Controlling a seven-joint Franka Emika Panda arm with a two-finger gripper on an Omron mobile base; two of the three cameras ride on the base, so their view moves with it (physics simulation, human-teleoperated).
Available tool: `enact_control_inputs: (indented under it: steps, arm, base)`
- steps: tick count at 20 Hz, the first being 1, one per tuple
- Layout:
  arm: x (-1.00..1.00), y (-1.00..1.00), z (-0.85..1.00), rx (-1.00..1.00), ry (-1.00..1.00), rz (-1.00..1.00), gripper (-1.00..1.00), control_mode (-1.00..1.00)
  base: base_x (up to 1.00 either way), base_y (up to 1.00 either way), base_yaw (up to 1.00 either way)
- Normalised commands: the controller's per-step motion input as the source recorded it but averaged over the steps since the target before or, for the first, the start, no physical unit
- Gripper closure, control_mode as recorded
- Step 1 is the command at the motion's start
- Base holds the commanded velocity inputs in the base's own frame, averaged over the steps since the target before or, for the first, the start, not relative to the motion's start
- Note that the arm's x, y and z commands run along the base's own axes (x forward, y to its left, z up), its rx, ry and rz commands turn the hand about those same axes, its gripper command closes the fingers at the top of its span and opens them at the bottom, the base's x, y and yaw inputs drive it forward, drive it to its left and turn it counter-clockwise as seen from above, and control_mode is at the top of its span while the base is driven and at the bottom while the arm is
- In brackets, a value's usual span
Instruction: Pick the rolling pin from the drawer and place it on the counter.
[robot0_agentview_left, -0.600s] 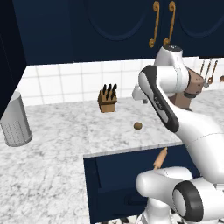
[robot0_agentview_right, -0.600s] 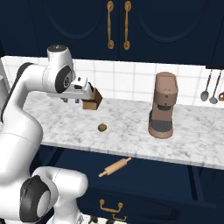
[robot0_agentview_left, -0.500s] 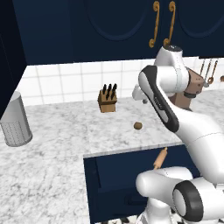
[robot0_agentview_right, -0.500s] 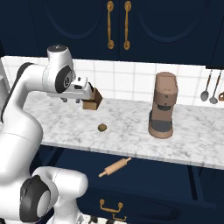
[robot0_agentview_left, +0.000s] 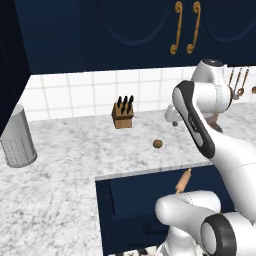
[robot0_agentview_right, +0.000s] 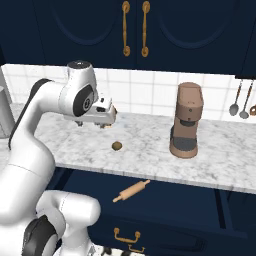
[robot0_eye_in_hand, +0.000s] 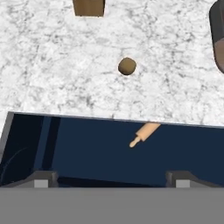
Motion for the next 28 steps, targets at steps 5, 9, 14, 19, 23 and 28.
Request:
enact_control_inputs:
  steps: [5,9,14,19,23,28]
  arm:
    - [-0.17,-0.28,-0.53,0.00,0.00,0.00,-1.00,-1.00]
    - [-0.06,-0.16,-0.40,-0.01,-0.02,0.00,-1.00,-1.00]
    - [-0.09,0.05,-0.57,-0.01,0.00,0.00,-1.00,-1.00]
    - [0.00,0.21,-0.44,-0.01,-0.01,0.00,-1.00,-1.00]
    - [0.00,0.17,-0.45,-0.02,-0.02,0.00,-1.00,-1.00]
    - [-0.02,0.07,-0.20,-0.02,-0.01,0.00,-1.00,1.00]
  base:
    - [0.00,0.00,0.00]
    - [0.00,0.00,0.00]
    - [0.00,0.00,0.00]
    - [0.00,0.00,0.00]
    - [0.00,0.00,0.00]
    - [-0.10,-0.01,0.00]
